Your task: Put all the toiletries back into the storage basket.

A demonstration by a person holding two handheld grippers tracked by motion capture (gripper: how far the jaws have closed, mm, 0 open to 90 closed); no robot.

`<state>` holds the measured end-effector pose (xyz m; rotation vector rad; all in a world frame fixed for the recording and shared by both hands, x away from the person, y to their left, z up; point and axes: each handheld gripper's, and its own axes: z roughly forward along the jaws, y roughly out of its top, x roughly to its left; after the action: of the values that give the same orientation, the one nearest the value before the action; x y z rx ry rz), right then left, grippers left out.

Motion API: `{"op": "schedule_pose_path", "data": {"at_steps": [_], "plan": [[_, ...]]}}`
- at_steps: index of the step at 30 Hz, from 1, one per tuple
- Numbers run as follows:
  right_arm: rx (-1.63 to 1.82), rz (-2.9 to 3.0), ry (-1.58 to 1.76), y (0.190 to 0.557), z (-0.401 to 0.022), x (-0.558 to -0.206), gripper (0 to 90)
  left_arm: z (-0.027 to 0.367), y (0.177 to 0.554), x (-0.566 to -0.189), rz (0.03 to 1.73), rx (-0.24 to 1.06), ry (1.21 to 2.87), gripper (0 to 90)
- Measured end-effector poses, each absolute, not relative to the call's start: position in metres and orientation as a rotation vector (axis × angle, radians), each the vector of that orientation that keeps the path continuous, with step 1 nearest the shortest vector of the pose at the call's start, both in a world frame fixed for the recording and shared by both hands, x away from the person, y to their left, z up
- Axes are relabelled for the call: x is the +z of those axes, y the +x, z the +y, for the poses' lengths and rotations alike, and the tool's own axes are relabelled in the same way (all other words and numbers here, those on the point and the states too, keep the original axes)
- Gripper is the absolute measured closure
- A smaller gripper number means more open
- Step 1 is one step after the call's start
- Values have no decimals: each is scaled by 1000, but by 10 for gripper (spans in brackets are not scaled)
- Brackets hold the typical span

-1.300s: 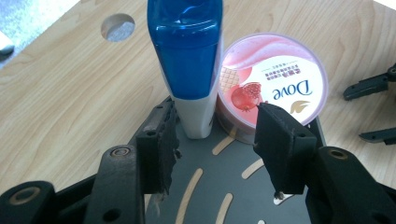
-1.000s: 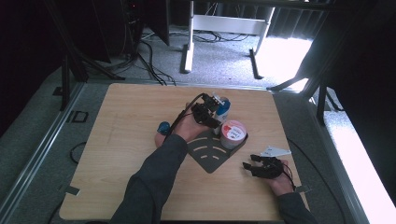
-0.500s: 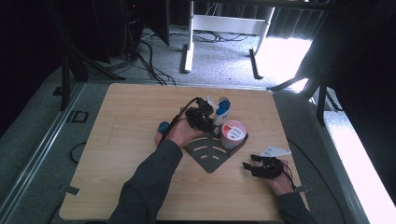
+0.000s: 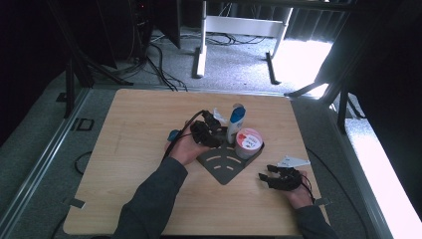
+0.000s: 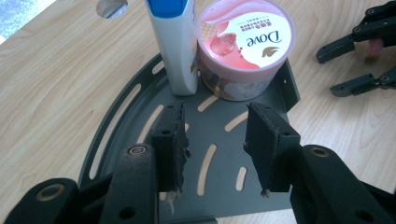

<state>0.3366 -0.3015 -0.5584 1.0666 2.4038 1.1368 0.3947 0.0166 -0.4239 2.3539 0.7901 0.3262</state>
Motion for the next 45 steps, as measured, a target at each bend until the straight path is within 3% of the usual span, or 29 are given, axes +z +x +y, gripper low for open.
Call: {"op": "schedule_pose_path", "data": {"at_steps": [21,22,26,45], "plan": [[1139,2402,1071,337,-301,-558,440,52,364,-431,813,355,2330,772],[1139,2402,1070,337,-302,-558,440,54,362,-431,819,358,2327,823],[1139,2402,1072,337,-302,-558,440,61,357,-433,827,367,2329,877],[1140,2402,1071,337,-302,-558,440,104,336,-440,916,399,2304,890]]}}
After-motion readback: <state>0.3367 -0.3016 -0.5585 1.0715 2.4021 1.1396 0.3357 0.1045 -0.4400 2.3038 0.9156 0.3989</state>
